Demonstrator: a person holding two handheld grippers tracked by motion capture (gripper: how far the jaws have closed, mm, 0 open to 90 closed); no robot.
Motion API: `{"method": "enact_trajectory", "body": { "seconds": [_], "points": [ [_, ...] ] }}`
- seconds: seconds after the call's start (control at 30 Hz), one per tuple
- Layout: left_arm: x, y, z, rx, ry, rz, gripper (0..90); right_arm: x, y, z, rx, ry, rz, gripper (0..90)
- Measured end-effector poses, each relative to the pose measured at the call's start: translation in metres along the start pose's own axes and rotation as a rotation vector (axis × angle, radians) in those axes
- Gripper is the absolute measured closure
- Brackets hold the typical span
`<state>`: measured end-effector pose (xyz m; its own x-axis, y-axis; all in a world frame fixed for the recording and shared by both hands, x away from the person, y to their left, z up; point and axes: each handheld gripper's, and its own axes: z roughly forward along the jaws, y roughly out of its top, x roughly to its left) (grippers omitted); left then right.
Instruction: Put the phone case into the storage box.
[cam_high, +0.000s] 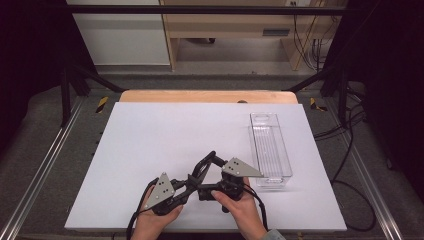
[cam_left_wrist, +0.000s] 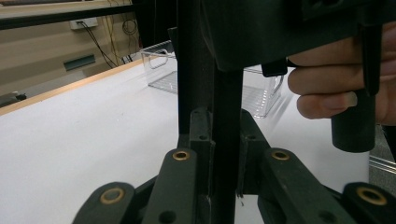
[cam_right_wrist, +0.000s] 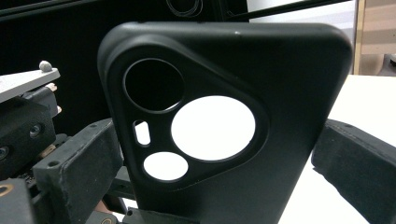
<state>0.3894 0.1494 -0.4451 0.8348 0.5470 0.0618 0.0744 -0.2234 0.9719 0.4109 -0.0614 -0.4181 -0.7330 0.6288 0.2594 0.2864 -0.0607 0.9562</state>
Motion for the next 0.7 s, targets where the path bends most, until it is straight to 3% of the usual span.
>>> {"method": "enact_trajectory", "body": {
  "seconds": [0.7],
  "points": [
    [-0.0061, -0.0006, 0.0033, -0.005, -0.025, -0.026, 80.6, -0.0015, -0.0037, 0.0017, -0.026, 0.0, 0.028, 5.4]
  ]
}}
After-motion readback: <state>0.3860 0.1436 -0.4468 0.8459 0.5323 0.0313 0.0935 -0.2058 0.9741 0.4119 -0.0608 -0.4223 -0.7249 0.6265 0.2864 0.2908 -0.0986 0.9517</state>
